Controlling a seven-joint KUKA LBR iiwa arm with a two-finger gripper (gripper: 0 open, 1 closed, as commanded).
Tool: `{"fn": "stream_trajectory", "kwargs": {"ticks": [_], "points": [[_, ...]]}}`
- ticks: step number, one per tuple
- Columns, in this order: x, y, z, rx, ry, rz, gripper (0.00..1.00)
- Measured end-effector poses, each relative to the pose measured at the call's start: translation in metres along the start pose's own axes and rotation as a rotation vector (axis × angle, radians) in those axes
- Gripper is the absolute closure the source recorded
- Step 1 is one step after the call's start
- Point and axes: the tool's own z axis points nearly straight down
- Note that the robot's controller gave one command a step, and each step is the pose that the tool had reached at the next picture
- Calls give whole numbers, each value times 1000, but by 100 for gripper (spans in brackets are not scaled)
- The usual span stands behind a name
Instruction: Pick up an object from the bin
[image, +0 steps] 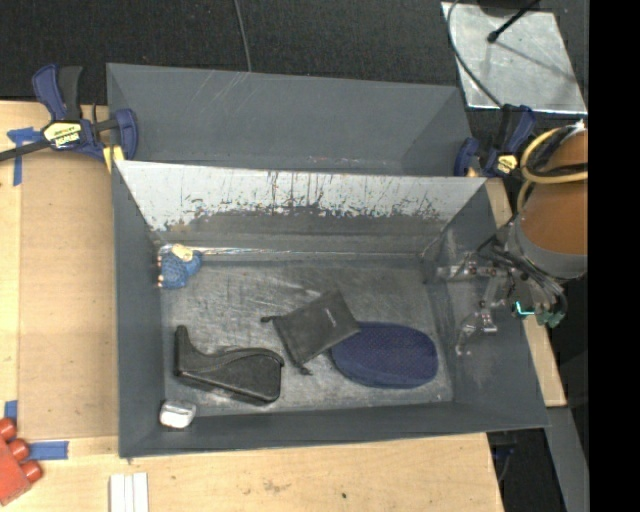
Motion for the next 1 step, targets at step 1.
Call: {"fn": "stream_trajectory", "kwargs": {"ticks": [1], "points": [[45, 43, 94, 3, -17, 4, 0]]}}
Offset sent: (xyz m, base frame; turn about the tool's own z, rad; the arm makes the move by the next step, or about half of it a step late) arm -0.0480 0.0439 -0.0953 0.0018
